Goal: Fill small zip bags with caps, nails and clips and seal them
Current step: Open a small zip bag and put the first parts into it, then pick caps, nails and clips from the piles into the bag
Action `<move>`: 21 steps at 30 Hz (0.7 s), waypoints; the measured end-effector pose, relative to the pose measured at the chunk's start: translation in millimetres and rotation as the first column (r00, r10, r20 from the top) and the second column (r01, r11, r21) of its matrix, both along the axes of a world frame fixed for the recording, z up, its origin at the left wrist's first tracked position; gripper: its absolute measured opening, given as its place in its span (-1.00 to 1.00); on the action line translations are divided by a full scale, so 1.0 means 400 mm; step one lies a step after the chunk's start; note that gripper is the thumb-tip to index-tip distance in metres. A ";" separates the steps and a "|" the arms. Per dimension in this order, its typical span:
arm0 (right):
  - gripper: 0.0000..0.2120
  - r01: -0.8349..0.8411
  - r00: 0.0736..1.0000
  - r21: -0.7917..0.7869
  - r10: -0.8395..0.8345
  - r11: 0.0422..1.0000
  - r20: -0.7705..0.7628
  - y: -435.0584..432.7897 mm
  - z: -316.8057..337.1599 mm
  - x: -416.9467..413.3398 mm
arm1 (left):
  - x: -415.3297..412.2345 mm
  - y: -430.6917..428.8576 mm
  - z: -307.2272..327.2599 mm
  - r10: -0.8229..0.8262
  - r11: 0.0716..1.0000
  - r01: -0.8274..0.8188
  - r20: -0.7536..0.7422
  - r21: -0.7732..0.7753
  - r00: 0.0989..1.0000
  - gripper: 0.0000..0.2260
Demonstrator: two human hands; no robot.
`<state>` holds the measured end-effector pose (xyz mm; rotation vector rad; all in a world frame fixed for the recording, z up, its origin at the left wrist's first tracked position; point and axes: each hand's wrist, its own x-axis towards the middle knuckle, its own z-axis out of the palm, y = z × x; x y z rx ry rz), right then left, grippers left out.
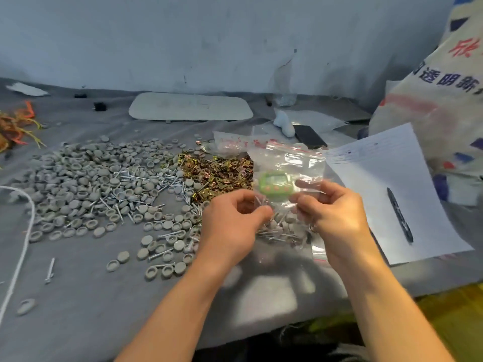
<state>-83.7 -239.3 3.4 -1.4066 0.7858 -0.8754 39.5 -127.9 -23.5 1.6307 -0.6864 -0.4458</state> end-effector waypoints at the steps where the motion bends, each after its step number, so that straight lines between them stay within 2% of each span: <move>1: -0.65 0.039 0.999 -0.008 -0.039 0.999 -0.025 -0.009 -0.006 -0.020 | -0.013 -0.012 -0.006 0.032 0.999 -0.035 0.068 0.041 0.997 -0.85; 3: -0.58 0.108 0.992 -0.024 -0.110 0.994 -0.064 -0.031 -0.010 -0.047 | -0.028 -0.034 -0.005 0.112 0.988 -0.131 0.204 0.086 0.973 -0.77; 5: -0.53 0.155 0.986 -0.017 -0.155 0.988 -0.067 -0.057 -0.003 -0.063 | -0.027 -0.062 0.001 0.108 0.984 -0.142 0.276 0.105 0.955 -0.55; 7: -0.51 0.193 0.981 0.032 -0.191 0.981 -0.042 -0.079 0.003 -0.079 | -0.017 -0.098 0.013 -0.011 0.980 -0.054 0.324 0.191 0.946 -0.29; 9: -0.51 0.222 0.975 0.111 -0.223 0.969 -0.009 -0.095 0.001 -0.098 | -0.008 -0.136 0.028 -0.154 0.952 0.041 0.356 0.305 0.922 -0.14; 12: -0.51 0.219 0.973 0.197 -0.228 0.956 0.024 -0.106 -0.007 -0.113 | 0.009 -0.177 0.037 -0.270 0.902 0.119 0.329 0.415 0.905 -0.07; 14: -0.51 0.220 0.971 0.230 -0.235 0.948 0.039 -0.109 -0.008 -0.110 | 0.016 -0.193 0.033 -0.280 0.891 0.136 0.290 0.433 0.915 -0.06; 17: -0.53 0.186 0.971 0.312 -0.223 0.932 0.088 -0.115 0.001 -0.091 | 0.021 -0.212 0.027 -0.155 0.945 0.073 0.241 0.318 0.958 -0.04; 21: -0.59 0.080 0.985 0.353 -0.128 0.932 0.114 -0.118 0.007 -0.058 | 0.039 -0.198 0.020 0.052 0.975 -0.117 0.317 0.190 0.947 -0.08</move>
